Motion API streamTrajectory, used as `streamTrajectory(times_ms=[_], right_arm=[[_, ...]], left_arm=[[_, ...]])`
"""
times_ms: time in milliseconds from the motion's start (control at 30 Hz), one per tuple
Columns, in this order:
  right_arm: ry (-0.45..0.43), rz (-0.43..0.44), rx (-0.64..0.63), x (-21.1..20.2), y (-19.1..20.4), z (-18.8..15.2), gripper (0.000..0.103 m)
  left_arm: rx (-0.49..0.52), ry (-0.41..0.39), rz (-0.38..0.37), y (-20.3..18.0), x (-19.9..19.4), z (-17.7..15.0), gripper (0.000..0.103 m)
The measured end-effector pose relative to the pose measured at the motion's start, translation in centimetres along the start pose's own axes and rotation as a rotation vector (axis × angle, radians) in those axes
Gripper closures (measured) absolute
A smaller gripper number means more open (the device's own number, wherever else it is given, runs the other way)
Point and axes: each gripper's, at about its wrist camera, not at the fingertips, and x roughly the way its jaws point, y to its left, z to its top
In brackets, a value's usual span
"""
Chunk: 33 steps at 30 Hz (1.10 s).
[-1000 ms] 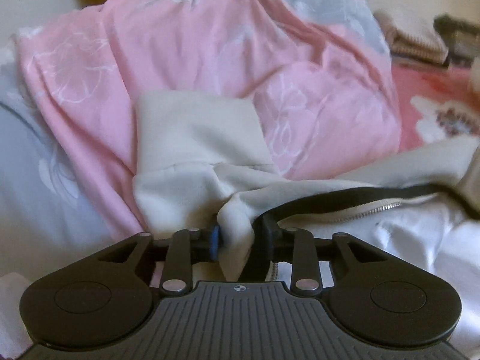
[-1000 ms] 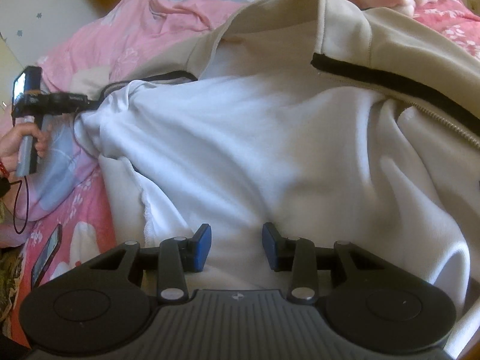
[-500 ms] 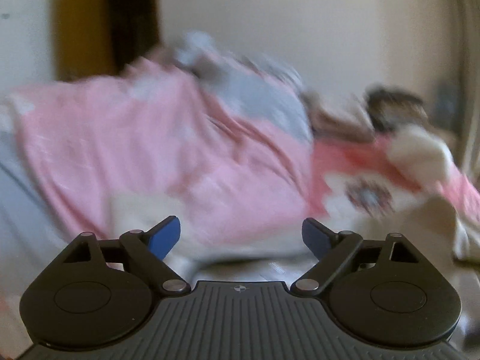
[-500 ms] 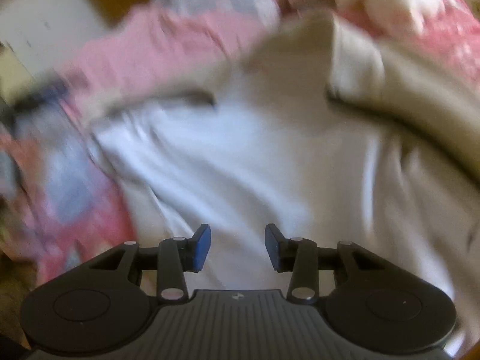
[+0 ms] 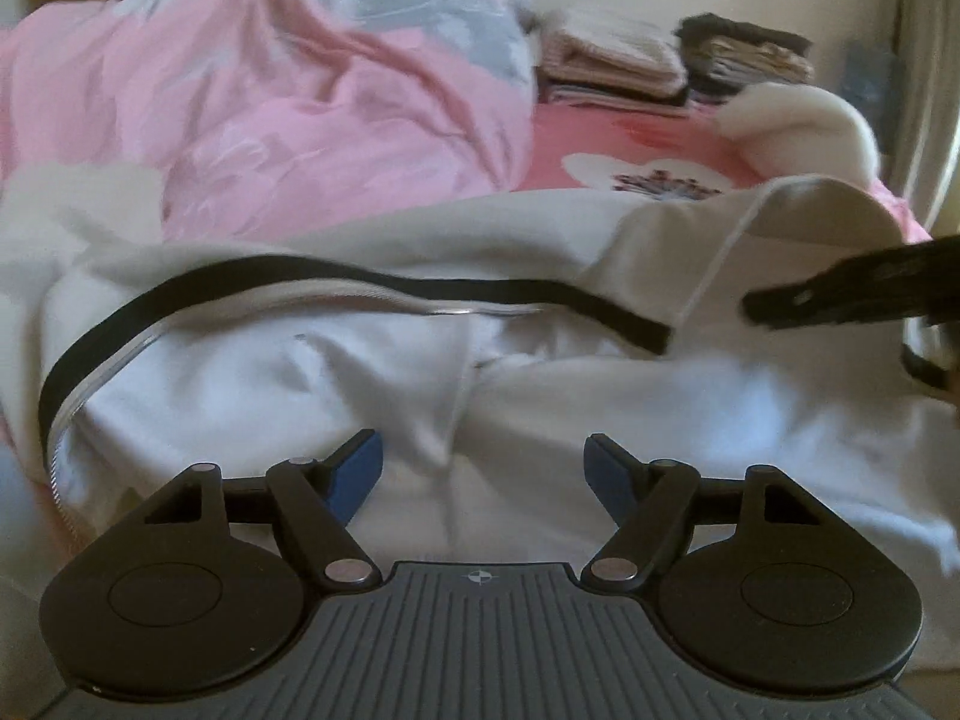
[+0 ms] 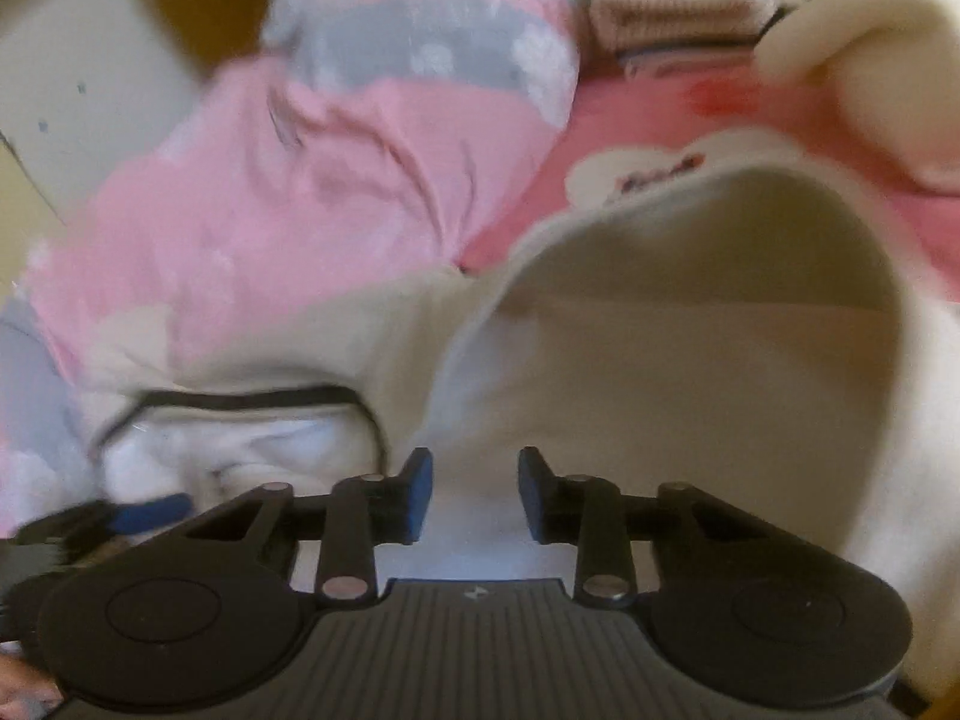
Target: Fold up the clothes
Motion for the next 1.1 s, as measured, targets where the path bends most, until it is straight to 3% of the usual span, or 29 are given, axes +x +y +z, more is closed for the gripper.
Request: streamTrajectory(times_ms=[100, 167, 233, 300, 400, 500, 633, 733, 867, 933, 1100], right_arm=[[-0.024, 0.035, -0.018, 2.8, 0.2, 2.8, 0.084], [-0.105, 0.087, 0.008, 3.5, 0.0, 5.8, 0.084], [-0.148, 0.064, 0.053, 5.1, -1.0, 8.5, 0.084], [-0.118, 0.003, 0.117, 7.9, -2.9, 10.2, 0.084], [-0.023, -0.031, 0.245, 11.3, -6.3, 10.2, 0.086], [-0.055, 0.086, 0.392, 9.8, -8.7, 9.1, 0.078], [-0.092, 0.237, 0.530, 3.4, -11.1, 7.3, 0.069], [-0.149, 0.279, 0.527, -4.2, -12.3, 5.6, 0.068], [-0.282, 0.265, 0.487, -15.9, -12.2, 2.8, 0.068], [-0.327, 0.218, 0.459, -20.9, -11.1, 1.1, 0.068], [-0.338, 0.088, 0.360, -29.7, -7.0, -4.8, 0.068]], left_arm=[[-0.028, -0.007, -0.003, 0.7, 0.1, -0.5, 0.031], [-0.036, -0.013, -0.009, 0.8, 0.0, -0.7, 0.030], [-0.037, -0.011, -0.013, 0.6, 0.1, -0.8, 0.030], [-0.033, -0.005, -0.018, 0.3, 0.4, -1.0, 0.030], [-0.032, 0.002, -0.018, 0.0, 0.9, -0.9, 0.029], [-0.043, 0.006, -0.021, 0.0, 1.2, -0.8, 0.027], [-0.035, 0.010, -0.025, -0.1, 1.4, -0.8, 0.024], [-0.044, 0.010, -0.028, -0.1, 1.5, -0.7, 0.022], [-0.066, 0.010, -0.027, 0.0, 1.4, -0.6, 0.022], [-0.071, -0.001, -0.019, -0.1, 1.3, -0.5, 0.022], [-0.092, -0.066, -0.007, 0.0, -0.8, -0.1, 0.021]])
